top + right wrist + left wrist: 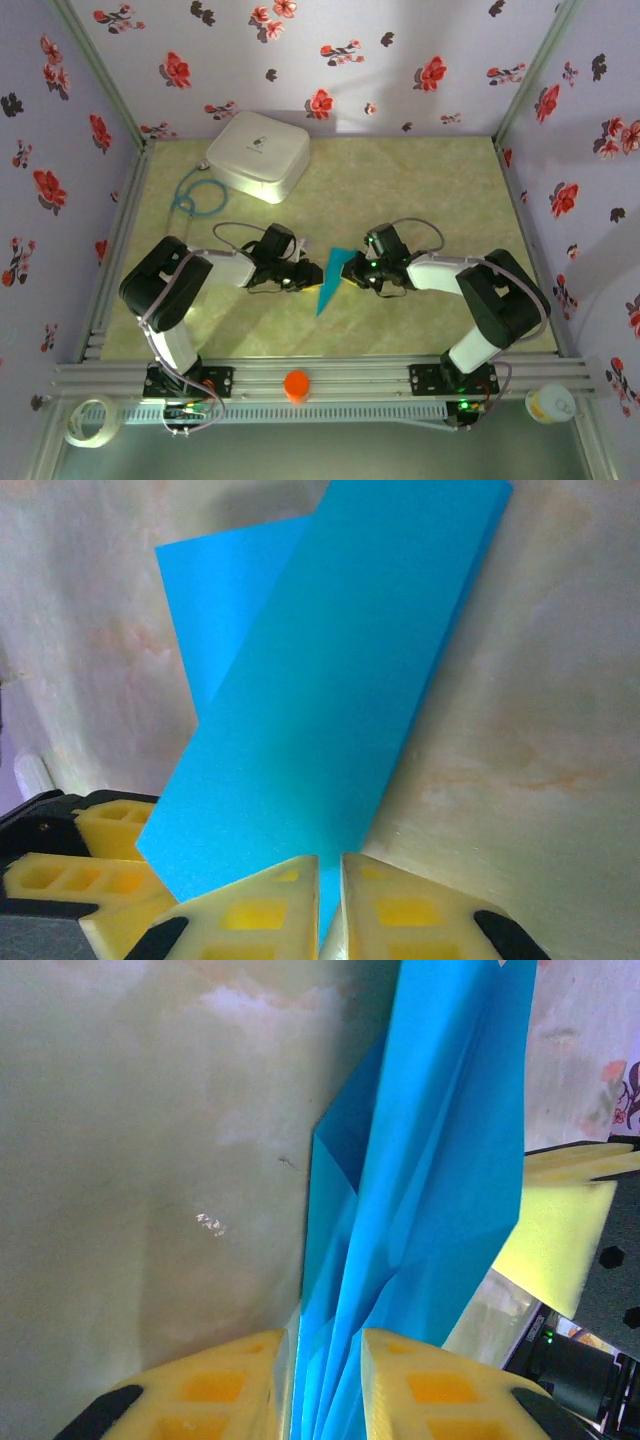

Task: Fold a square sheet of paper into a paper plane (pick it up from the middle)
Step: Turn over a paper plane at the center of the table.

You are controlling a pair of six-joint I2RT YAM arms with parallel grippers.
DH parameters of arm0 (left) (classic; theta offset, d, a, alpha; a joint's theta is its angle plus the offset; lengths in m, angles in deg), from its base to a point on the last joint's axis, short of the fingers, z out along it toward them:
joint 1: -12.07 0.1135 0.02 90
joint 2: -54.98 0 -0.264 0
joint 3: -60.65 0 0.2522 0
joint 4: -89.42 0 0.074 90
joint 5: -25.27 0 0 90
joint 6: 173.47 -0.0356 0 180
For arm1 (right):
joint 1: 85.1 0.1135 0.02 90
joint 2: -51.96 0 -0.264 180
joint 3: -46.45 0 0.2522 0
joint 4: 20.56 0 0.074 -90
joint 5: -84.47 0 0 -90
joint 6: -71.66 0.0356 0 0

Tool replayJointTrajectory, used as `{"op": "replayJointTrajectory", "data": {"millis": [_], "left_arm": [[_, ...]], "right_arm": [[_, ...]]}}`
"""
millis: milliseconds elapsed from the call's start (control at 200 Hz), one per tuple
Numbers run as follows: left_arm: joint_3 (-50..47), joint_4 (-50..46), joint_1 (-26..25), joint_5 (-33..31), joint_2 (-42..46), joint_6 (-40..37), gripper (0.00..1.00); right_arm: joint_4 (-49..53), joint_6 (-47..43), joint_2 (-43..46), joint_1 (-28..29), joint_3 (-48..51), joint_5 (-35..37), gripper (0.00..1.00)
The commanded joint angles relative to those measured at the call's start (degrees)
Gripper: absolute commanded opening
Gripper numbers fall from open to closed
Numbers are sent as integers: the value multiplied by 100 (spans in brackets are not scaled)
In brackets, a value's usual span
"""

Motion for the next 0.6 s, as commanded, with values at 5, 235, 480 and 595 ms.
{"op": "replayJointTrajectory", "data": {"millis": [5, 235, 480, 595], "left_arm": [[138, -112, -95, 108, -183, -25, 24], [215, -94, -145, 129, -206, -11, 21], [248, -38, -194, 267, -308, -10, 21], [292, 24, -228, 372, -366, -10, 21]], "right_arm": [[-206, 58, -108, 41, 56, -125, 14], [-272, 59, -208, 58, 73, -206, 13], [-230, 42, -269, 83, 103, -205, 13], [-153, 15, -251, 85, 110, -174, 13]]}}
